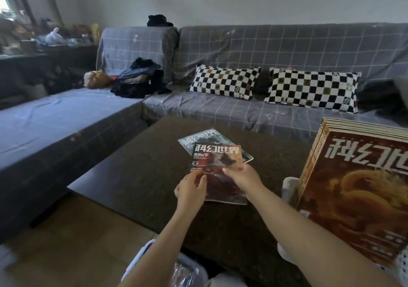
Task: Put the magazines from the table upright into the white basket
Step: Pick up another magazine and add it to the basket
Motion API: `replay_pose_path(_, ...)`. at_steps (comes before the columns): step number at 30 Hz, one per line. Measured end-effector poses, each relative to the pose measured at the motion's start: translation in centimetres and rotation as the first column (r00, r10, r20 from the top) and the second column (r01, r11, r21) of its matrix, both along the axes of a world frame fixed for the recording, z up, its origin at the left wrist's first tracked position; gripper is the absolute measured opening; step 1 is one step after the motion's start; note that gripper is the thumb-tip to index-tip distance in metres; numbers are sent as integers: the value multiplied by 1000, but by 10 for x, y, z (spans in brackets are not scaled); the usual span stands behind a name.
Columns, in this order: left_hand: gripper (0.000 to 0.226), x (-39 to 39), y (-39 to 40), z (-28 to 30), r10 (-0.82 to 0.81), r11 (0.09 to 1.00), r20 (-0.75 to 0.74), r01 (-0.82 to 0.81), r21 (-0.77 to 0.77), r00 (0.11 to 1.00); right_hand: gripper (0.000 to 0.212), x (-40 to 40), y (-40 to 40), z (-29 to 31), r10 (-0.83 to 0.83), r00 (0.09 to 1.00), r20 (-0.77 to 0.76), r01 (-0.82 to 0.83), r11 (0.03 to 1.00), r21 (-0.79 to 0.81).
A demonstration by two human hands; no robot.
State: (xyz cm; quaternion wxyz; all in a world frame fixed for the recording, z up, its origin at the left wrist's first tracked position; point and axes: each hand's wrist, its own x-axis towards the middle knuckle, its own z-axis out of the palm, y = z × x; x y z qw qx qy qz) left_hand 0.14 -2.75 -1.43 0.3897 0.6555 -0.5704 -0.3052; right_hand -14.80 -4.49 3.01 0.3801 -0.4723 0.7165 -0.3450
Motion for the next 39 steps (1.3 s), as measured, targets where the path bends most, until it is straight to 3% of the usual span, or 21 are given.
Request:
replay_pose_path(3,40,10,-20,-13,18,996,103,-26,80,995,40,1,-21,-4,21,999,-43,-16,993,114)
replay_pose_path(6,48,16,-34,-18,17,994,42,-21,110,999,36,-1,-31,-6,14,999,-34,-8,984,177)
replay_pose_path(10,46,26,-48,-10,64,978,11,-64,198,998,43,-2,-34,-5,78,980,-182,-28,965,262)
replay_pose_path(13,18,35,-47,-5,-22,953,-143,64,295,990,45,-6,-30,-4,68,992,-105,-31,948,317)
replay_pose_path(15,26,39,-38,-5,-52,940,-258,135,314,965,47,-5,-23,-2,33,999,-37,-18,940,341)
replay_pose_path(18,29,49,-20,2,-76,969,-255,132,210,964,54,-2,-10,4,-20,993,118,-22,937,348)
replay_pose_path(21,24,62,6,21,-70,990,-342,108,95,937,59,-1,7,10,-41,961,273,-37,962,272)
replay_pose_path(25,25,74,50,56,-105,994,-452,106,-23,886,31,0,44,24,26,901,433,-47,998,39)
replay_pose_path(30,27,69,104,104,-206,975,-467,139,-174,860,45,-14,95,52,155,844,514,-49,976,-213)
replay_pose_path(39,28,10,138,128,-384,914,-453,263,-308,805,39,-81,166,91,135,920,367,39,903,-429)
